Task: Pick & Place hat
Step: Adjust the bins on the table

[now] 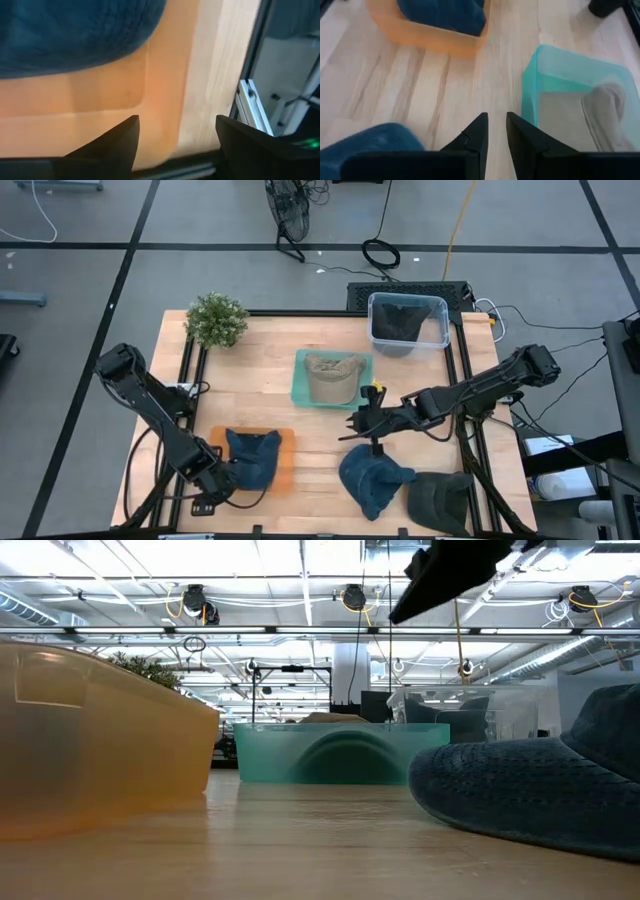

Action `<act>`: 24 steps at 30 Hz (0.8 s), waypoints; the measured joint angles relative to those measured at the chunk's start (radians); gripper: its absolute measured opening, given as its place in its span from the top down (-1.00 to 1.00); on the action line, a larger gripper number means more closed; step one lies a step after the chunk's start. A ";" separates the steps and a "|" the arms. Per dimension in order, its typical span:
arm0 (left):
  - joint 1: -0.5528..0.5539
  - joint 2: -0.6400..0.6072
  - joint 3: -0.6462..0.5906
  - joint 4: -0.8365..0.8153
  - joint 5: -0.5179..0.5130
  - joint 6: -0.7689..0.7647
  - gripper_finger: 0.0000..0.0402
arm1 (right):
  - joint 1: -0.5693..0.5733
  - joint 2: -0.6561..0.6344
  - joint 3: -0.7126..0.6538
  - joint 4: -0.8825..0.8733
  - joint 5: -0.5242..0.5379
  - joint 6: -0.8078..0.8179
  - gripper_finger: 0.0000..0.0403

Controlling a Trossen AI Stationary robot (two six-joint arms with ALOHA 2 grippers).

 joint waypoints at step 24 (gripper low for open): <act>0.306 -0.307 0.192 0.235 -0.785 1.006 0.48 | -0.242 0.217 0.000 0.175 -0.232 -0.081 0.34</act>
